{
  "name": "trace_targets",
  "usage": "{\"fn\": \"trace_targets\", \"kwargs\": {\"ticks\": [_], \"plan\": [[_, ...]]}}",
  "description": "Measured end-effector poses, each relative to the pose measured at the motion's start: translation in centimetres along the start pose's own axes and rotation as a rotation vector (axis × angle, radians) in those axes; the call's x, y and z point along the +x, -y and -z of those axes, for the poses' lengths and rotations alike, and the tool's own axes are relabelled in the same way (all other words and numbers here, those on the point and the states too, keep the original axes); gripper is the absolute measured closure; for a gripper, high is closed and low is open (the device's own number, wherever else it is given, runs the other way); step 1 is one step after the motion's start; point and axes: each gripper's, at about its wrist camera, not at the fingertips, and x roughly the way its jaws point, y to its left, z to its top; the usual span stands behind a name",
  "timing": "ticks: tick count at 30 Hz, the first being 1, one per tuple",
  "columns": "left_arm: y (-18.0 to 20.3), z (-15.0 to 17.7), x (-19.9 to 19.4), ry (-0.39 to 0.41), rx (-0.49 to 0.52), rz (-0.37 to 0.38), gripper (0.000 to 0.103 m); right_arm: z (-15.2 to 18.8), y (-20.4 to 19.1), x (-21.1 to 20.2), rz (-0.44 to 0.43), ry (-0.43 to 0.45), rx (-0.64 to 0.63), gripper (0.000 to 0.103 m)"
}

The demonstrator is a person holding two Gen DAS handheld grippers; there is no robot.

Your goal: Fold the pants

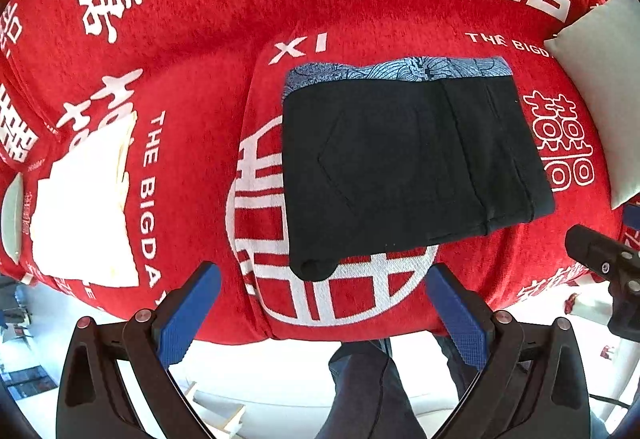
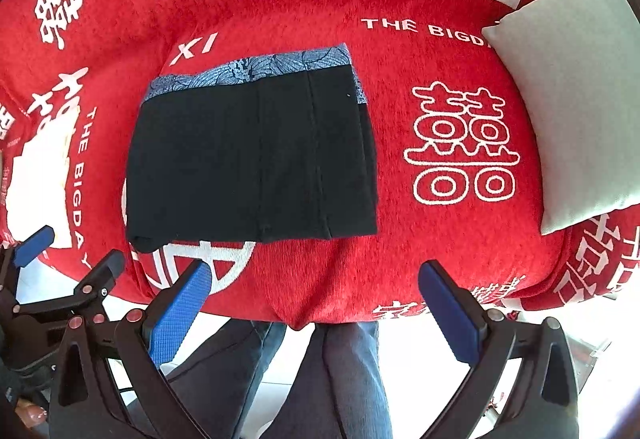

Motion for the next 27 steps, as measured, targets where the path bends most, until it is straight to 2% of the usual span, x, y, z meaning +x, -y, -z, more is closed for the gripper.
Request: {"fn": "trace_targets", "kwargs": {"ticks": [11,27], "plan": [[0.6,0.2,-0.4,0.001,0.038,0.003,0.000,-0.1,-0.8,-0.6,0.018,0.013,-0.030,0.000],[0.5,-0.3,-0.9,0.011,0.040,0.009,0.000,-0.7,-1.1,-1.0,0.022,0.028,-0.034,0.000]]}}
